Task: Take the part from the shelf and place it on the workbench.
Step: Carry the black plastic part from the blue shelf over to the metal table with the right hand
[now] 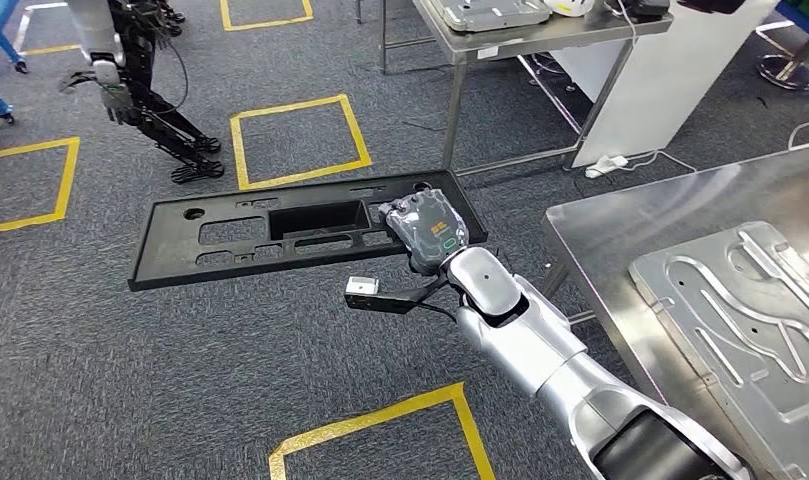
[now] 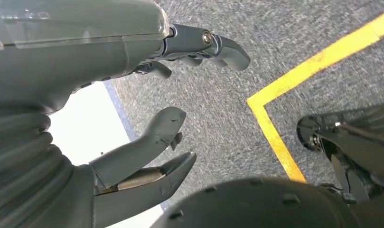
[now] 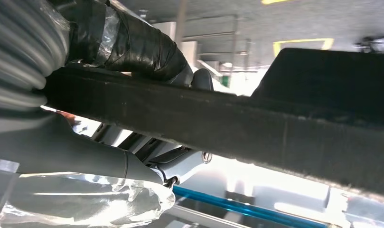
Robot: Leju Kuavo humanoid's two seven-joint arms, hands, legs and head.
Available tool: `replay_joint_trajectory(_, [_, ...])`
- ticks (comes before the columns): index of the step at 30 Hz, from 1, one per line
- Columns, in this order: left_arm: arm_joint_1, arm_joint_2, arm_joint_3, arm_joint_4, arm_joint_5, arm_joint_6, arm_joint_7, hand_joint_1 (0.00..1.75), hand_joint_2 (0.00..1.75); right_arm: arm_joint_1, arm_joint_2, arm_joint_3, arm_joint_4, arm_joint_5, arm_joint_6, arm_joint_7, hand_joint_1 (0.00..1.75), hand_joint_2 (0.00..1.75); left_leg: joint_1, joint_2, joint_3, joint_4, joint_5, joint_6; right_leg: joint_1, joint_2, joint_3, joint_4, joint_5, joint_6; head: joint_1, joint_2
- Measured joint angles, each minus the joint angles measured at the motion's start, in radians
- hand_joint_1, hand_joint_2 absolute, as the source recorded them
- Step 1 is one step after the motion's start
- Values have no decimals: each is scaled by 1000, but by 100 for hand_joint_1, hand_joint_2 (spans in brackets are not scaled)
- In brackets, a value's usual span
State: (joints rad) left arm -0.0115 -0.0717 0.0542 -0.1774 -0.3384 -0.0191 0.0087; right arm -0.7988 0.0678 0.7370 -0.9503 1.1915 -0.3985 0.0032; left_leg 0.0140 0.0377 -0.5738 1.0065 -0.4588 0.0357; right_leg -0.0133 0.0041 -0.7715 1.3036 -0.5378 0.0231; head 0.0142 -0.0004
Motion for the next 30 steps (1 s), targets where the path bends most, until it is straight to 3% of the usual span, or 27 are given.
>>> replay_joint_trajectory(2, [-1, 0, 0, 0, -2, 0, 0, 0, 175, -5, -1, 0, 1, 10, 2, 5, 168, 175, 0, 23, 4, 4, -6, -5, -2, -22, 62, -114, 62, 0, 0, 0])
replay_joint_trajectory(4, [0, 0, 0, 0, -4, 0, 0, 0, 175, -19, -1, 1, -1, 19, 6, 12, 168, 175, -5, 42, 7, 11, -15, -14, 6, -56, 126, -233, 100, -8, 0, 0])
replay_joint_trajectory(6, [-1, 0, 0, 0, -5, 0, 0, 0, 175, -37, -1, 1, -4, 28, 13, 19, 168, 175, -10, 60, 10, 13, -21, -25, 15, -61, 138, -263, 99, -18, 0, 0])
replay_joint_trajectory(8, [-5, 0, 1, 0, -5, 1, 0, 0, 175, -55, -4, 1, -7, 34, 20, 26, 168, 175, -7, 67, 16, 14, -28, -36, 13, -39, 140, -268, 102, -30, 0, 0])
replay_joint_trajectory(10, [-6, 0, 1, 0, -5, 1, 1, 0, 175, -73, -6, 1, -11, 38, 26, 31, 168, 175, -2, 28, 1, 58, -61, -45, 6, -19, 144, -274, 106, -43, -1, 0])
replay_joint_trajectory(12, [-3, 1, 2, 0, -5, 1, 2, 0, 175, -90, -6, 1, -13, 40, 33, 33, 168, 175, 2, -20, -55, 178, -123, -50, 5, 1, 145, -276, 108, -52, -1, 0])
replay_joint_trajectory(14, [-1, 1, 2, 0, -6, 1, 2, 0, 175, -97, -6, 1, -13, 41, 36, 36, 168, 175, 3, -30, -115, 294, -159, -53, 7, 25, 145, -274, 108, -53, -1, 0])
replay_joint_trajectory(15, [-1, 1, 2, 0, -6, 1, 2, 0, 175, -98, -6, 1, -13, 42, 37, 36, 168, 175, 3, -31, -126, 306, -149, -53, 8, 39, 146, -273, 108, -53, -1, 0])
replay_joint_trajectory(17, [1, 1, 2, 0, -6, 1, 2, 0, 175, -99, -7, 1, -13, 43, 36, 37, 168, 175, 4, -44, -92, 212, -76, -49, 8, 67, 146, -268, 106, -51, -1, 0])
replay_joint_trajectory(19, [3, 2, 2, 0, -6, 1, 2, 0, 175, -102, -7, 1, -13, 44, 35, 37, 168, 175, 8, -85, -38, 82, -20, -44, 7, 92, 141, -260, 104, -45, -1, 0])
replay_joint_trajectory(21, [3, 3, 2, 0, -6, 2, 2, 0, 175, -106, -7, 1, -13, 46, 36, 39, 168, 175, 6, -108, -17, 35, -13, -39, 4, 113, 133, -256, 106, -34, -1, 0])
replay_joint_trajectory(23, [-2, 3, 2, 0, -6, 2, 2, 0, 175, -107, -9, 1, -13, 51, 37, 40, 168, 175, 6, -90, -15, 28, -8, -30, 2, 128, 127, -259, 111, -20, -2, 0])
replay_joint_trajectory(25, [-5, 3, 2, 0, -7, 2, 2, 0, 175, -109, -12, 1, -14, 54, 39, 42, 168, 175, 9, -65, -10, 16, -1, -15, 6, 88, 114, -235, 92, -10, -1, 0])
replay_joint_trajectory(27, [-2, 3, 2, 0, -7, 2, 2, 0, 175, -111, -14, 1, -14, 55, 41, 44, 168, 175, 7, -41, -9, 9, 2, -4, 9, 24, 67, -135, 34, -4, 1, 0])
replay_joint_trajectory(29, [1, 3, 2, 0, -7, 2, 2, 0, 175, -110, -15, 1, -13, 56, 45, 46, 168, 175, 4, -15, -10, 10, 0, -1, 4, 4, 10, -13, -15, 2, 2, 0])
replay_joint_trajectory(30, [1, 3, 3, 0, -7, 2, 2, 0, 175, -109, -17, 1, -12, 57, 47, 46, 168, 175, 4, -2, -9, 10, -1, -1, 2, 2, -1, 11, -16, 4, 2, 0])
